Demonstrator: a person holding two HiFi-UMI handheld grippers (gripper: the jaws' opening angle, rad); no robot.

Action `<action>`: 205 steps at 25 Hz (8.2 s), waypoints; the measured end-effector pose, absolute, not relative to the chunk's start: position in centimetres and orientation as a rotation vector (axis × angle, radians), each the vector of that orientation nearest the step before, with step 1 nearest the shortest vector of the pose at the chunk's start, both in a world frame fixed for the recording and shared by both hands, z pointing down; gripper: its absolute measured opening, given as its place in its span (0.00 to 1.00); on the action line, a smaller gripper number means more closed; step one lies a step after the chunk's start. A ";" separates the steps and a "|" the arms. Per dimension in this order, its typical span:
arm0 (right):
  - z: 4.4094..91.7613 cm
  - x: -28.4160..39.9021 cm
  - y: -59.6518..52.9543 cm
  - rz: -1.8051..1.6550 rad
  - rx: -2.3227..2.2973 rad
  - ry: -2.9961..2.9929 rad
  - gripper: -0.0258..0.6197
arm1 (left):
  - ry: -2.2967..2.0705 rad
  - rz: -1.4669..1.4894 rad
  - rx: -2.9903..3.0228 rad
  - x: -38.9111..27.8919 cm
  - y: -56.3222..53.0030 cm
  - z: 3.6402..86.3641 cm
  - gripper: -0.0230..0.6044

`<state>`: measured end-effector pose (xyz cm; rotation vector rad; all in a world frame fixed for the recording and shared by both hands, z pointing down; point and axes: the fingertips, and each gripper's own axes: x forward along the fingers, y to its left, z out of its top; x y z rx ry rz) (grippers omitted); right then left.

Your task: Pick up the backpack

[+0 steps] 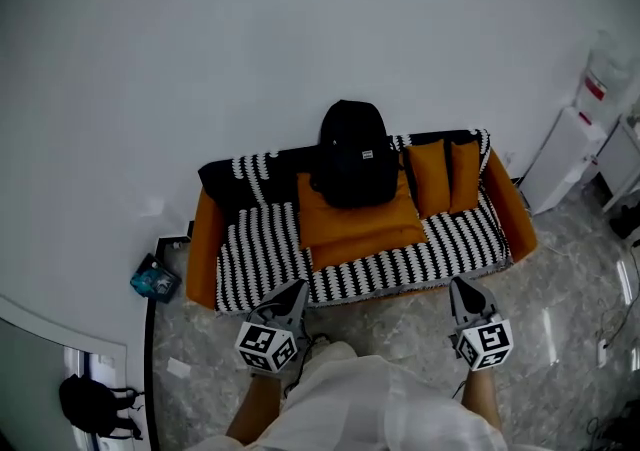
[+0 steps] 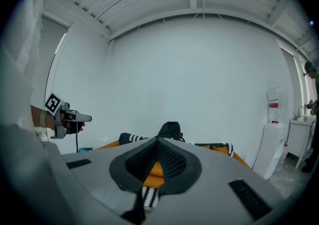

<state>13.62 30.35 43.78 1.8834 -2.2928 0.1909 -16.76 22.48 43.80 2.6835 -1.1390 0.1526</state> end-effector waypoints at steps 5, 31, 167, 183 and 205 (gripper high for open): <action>44.2 13.9 29.8 0.207 1.881 -2.275 0.07 | -1.140 0.149 2.664 -17.0 21.3 44.3 0.08; 45.2 17.1 4.1 0.242 1.800 -2.279 0.07 | -0.975 0.042 2.720 -9.3 -5.3 44.3 0.08; 61.4 11.8 -19.2 0.613 0.986 -2.486 0.15 | -1.169 0.299 2.399 -3.5 -22.8 59.2 0.16; 61.4 11.6 -18.5 0.627 0.957 -2.479 0.14 | -0.944 0.538 2.517 -0.8 -24.7 61.7 0.62; 61.5 11.6 -18.8 0.638 0.910 -2.483 0.14 | -0.931 0.584 2.570 -3.4 -25.7 62.4 0.76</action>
